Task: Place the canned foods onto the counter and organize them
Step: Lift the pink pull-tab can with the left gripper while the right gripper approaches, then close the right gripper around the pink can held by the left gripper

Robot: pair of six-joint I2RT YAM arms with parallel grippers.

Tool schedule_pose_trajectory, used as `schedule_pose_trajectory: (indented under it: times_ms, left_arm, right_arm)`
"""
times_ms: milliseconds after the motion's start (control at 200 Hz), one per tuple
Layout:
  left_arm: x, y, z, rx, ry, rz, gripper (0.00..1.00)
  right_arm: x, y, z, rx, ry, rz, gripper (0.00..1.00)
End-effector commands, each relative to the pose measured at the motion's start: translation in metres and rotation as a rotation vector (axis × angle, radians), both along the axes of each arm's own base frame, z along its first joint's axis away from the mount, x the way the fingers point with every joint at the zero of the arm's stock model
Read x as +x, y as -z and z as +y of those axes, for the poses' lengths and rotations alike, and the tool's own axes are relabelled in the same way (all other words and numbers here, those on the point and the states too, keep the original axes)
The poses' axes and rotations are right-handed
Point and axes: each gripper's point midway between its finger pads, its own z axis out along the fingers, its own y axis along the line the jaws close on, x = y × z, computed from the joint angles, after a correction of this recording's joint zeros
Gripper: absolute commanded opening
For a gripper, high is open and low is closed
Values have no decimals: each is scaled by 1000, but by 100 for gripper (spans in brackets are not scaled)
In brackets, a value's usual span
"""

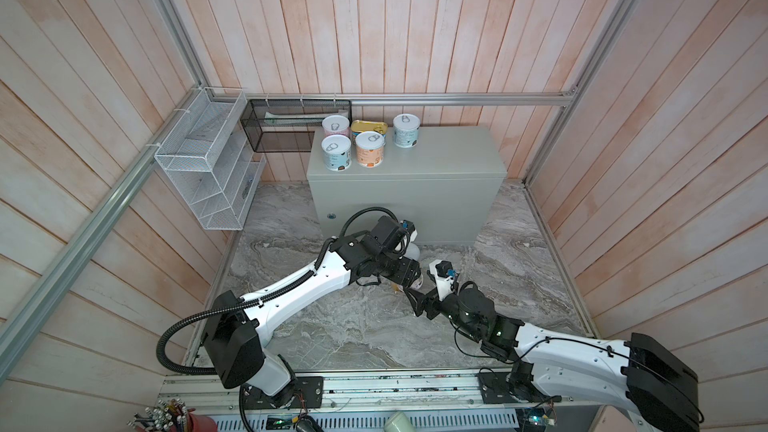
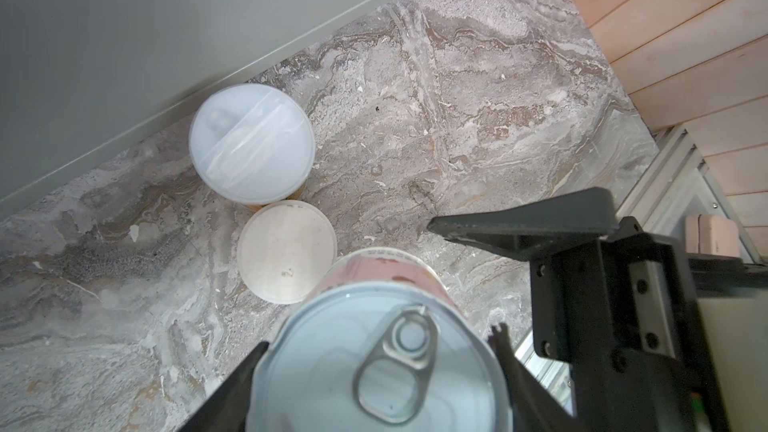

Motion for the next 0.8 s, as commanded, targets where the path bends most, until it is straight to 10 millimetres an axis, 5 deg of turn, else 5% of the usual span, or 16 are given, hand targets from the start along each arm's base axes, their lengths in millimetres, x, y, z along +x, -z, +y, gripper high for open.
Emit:
schedule_pose_trajectory:
  times_ms: [0,795]
  left_arm:
    - [-9,-18,-17,-80,50,12,53]
    - [-31,-3,-41,-122,112,104,51]
  right_arm:
    - [3,-8,-5,19,24,-40,93]
    - [7,-14,2,5,21,-74,93]
